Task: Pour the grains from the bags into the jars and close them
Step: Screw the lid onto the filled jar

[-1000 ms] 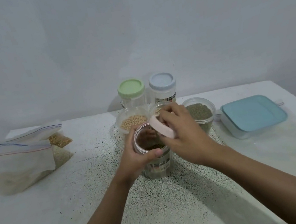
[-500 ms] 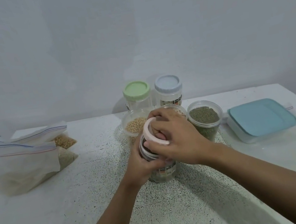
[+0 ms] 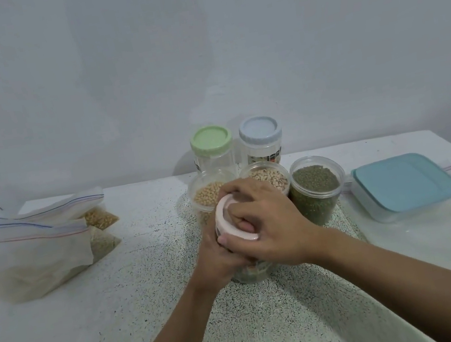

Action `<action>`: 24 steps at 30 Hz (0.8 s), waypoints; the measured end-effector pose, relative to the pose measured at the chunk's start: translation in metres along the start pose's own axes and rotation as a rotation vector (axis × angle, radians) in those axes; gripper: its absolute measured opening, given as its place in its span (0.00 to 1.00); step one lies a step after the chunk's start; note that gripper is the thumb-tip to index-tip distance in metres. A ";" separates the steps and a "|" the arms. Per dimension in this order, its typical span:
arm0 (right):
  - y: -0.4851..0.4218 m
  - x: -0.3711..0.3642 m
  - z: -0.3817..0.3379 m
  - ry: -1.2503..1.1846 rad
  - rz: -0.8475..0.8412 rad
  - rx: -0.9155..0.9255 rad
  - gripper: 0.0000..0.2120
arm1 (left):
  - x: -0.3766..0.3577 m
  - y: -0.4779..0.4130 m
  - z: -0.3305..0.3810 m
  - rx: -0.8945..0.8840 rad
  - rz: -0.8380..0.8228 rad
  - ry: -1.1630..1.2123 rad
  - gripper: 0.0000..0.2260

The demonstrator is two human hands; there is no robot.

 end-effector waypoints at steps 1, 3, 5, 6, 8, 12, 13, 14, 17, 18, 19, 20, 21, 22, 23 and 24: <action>0.000 0.000 0.000 -0.009 -0.004 0.001 0.18 | 0.001 0.001 -0.001 0.002 0.006 -0.002 0.40; -0.001 0.001 0.000 -0.030 -0.015 -0.015 0.19 | 0.000 0.001 -0.002 -0.001 0.005 -0.006 0.43; -0.002 0.002 0.002 -0.067 -0.040 -0.050 0.19 | 0.001 0.001 -0.001 0.002 0.011 -0.004 0.46; -0.003 0.001 0.004 -0.084 -0.062 -0.067 0.18 | 0.001 0.001 -0.001 0.009 0.015 -0.005 0.47; -0.004 -0.001 0.006 -0.102 -0.110 -0.082 0.16 | 0.001 0.001 -0.002 0.009 0.008 -0.007 0.45; -0.008 -0.003 0.006 -0.104 -0.191 -0.096 0.15 | -0.002 0.002 0.000 0.029 0.006 -0.009 0.44; -0.008 -0.004 0.005 -0.100 -0.204 -0.099 0.15 | -0.003 0.002 0.000 0.027 0.004 -0.014 0.43; -0.008 -0.004 0.005 -0.090 -0.211 -0.099 0.15 | -0.003 0.002 0.000 0.027 -0.002 -0.017 0.42; -0.008 -0.005 0.004 -0.046 -0.198 -0.113 0.14 | -0.001 0.002 -0.004 0.034 -0.012 -0.038 0.44; -0.007 -0.005 0.004 -0.013 -0.189 -0.117 0.14 | 0.001 0.002 -0.006 0.043 -0.007 -0.035 0.45; -0.005 -0.006 0.003 0.049 -0.188 -0.116 0.12 | 0.001 0.002 -0.008 0.050 -0.003 -0.034 0.45; -0.003 -0.007 0.003 0.130 -0.197 -0.114 0.13 | 0.001 0.002 -0.009 0.054 0.002 -0.040 0.45; -0.002 -0.009 0.001 0.209 -0.216 -0.113 0.16 | 0.001 0.002 -0.009 0.058 0.002 -0.052 0.45; -0.002 -0.010 -0.001 0.264 -0.236 -0.114 0.20 | 0.001 0.001 -0.010 0.059 0.002 -0.062 0.45; -0.002 -0.009 -0.004 0.301 -0.251 -0.118 0.22 | 0.001 0.001 -0.010 0.052 0.007 -0.074 0.45; -0.004 -0.007 -0.007 0.331 -0.264 -0.127 0.25 | 0.001 0.001 -0.009 0.049 0.013 -0.074 0.45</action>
Point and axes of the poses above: each hand's wrist, its own y-axis away from the middle knuckle, its own x-axis out of the back of the hand, z = x × y, the point moved 9 cm from there along -y, towards the middle knuckle, and after that the axes turned 8 degrees about -y, right-handed, at the moved point
